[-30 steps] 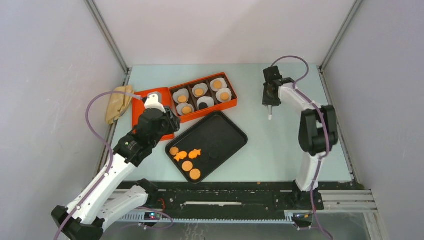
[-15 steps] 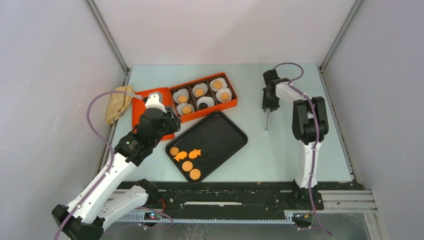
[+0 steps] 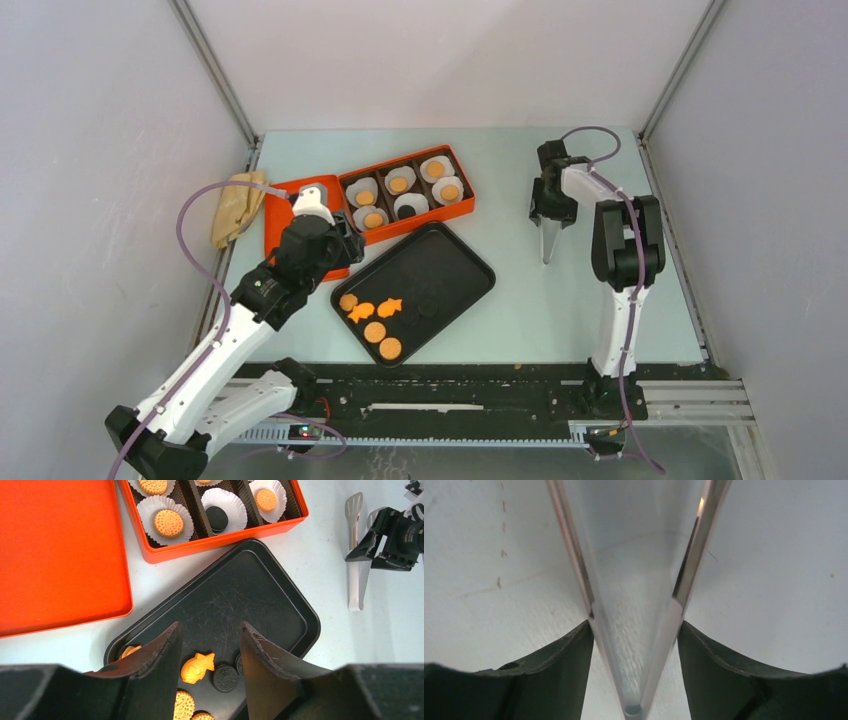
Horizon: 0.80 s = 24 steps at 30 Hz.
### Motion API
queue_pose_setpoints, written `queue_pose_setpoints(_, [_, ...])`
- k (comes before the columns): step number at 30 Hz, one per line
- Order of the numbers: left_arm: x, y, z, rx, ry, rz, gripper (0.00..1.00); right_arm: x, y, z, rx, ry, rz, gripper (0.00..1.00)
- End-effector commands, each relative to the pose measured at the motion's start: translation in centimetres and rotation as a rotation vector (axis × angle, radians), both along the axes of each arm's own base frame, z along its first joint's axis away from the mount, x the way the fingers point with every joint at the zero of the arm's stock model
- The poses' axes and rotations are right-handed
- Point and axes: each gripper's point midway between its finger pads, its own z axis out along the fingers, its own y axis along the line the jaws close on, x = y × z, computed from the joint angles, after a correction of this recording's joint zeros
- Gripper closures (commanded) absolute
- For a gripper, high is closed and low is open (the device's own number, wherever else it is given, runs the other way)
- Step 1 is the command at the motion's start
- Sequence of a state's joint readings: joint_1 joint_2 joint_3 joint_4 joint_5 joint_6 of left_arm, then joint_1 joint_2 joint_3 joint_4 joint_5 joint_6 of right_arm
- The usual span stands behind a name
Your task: Pack the cookies
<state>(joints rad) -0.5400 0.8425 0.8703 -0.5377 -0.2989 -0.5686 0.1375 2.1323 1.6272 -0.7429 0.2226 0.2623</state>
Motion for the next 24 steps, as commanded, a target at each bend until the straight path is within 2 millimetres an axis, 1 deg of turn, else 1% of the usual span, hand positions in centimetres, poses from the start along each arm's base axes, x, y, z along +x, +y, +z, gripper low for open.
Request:
queue_pose_setpoints(1, [0.6, -0.3, 4.0, -0.063, -0.099, 0.001, 0.48, 0.8, -0.2, 6.4, 0.012, -0.179, 0.021, 0.30])
queue_pose_setpoints(4, [0.7, 0.3, 5.0, -0.063, -0.125, 0.027, 0.43, 1.0, 1.2, 11.1, 0.030, -0.299, 0.050, 0.30])
queue_pose_setpoints(5, [0.7, 0.7, 5.3, -0.057, -0.134, 0.046, 0.42, 0.8, 1.8, 13.3, 0.035, -0.349, 0.062, 0.30])
queue_pose_setpoints(7, [0.8, 1.5, 6.1, -0.046, -0.149, 0.081, 0.41, 0.2, 4.1, 16.2, 0.052, -0.419, 0.115, 0.30])
queue_pose_setpoints(10, [1.0, 2.7, 7.0, -0.049, -0.159, 0.130, 0.37, -1.2, 10.5, 19.6, 0.105, -0.496, 0.280, 0.31])
queue_pose_setpoints(12, [1.2, 3.7, 7.2, -0.075, -0.157, 0.175, 0.37, -2.8, 15.8, 20.8, 0.162, -0.507, 0.411, 0.32])
queue_pose_setpoints(13, [1.2, 4.4, 7.1, -0.087, -0.152, 0.200, 0.37, -3.7, 18.6, 21.1, 0.192, -0.506, 0.482, 0.32])
queue_pose_setpoints(15, [1.2, 6.0, 7.0, -0.117, -0.147, 0.261, 0.38, -5.5, 24.0, 21.1, 0.229, -0.498, 0.615, 0.33])
queue_pose_setpoints(17, [1.1, 8.1, 6.7, -0.172, -0.146, 0.327, 0.38, -7.3, 29.1, 20.3, 0.252, -0.477, 0.748, 0.34])
queue_pose_setpoints(18, [0.9, 8.2, 6.5, -0.203, -0.142, 0.327, 0.38, -8.1, 31.3, 19.6, 0.263, -0.455, 0.800, 0.34])
queue_pose_setpoints(19, [0.7, 9.3, 6.4, -0.232, -0.146, 0.361, 0.39, -8.8, 33.3, 18.9, 0.276, -0.430, 0.842, 0.35])
queue_pose_setpoints(20, [0.4, 9.3, 6.2, -0.260, -0.144, 0.357, 0.39, -9.3, 35.1, 18.1, 0.288, -0.398, 0.877, 0.36])
queue_pose_setpoints(21, [0.2, 10.0, 6.1, -0.294, -0.143, 0.384, 0.39, -9.7, 37.2, 17.2, 0.303, -0.373, 0.911, 0.37])
queue_pose_setpoints(22, [-0.2, 10.7, 5.9, -0.315, -0.146, 0.407, 0.39, -9.9, 38.5, 16.7, 0.323, -0.361, 0.929, 0.37])
queue_pose_setpoints(24, [-0.6, 11.7, 5.8, -0.339, -0.162, 0.437, 0.39, -10.8, 41.3, 15.5, 0.385, -0.325, 0.973, 0.39])
